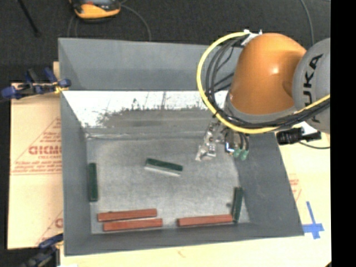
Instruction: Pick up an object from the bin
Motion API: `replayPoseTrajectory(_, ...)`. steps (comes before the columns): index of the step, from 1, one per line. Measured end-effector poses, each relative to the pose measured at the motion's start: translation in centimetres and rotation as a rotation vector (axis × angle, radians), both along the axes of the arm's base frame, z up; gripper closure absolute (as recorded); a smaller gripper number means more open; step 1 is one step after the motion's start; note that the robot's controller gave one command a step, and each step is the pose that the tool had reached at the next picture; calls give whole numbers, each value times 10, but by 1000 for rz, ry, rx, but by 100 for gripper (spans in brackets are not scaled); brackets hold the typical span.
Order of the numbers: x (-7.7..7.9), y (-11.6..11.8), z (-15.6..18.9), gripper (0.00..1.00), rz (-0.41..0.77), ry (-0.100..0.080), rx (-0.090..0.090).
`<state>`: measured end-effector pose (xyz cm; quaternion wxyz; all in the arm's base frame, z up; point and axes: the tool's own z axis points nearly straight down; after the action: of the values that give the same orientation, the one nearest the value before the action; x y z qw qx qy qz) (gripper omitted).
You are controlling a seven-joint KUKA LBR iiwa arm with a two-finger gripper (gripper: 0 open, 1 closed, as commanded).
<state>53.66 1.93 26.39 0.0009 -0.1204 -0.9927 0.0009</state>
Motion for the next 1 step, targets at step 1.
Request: replayPoseTrajectory(1,9,-1,-99,0,94,-5,0)
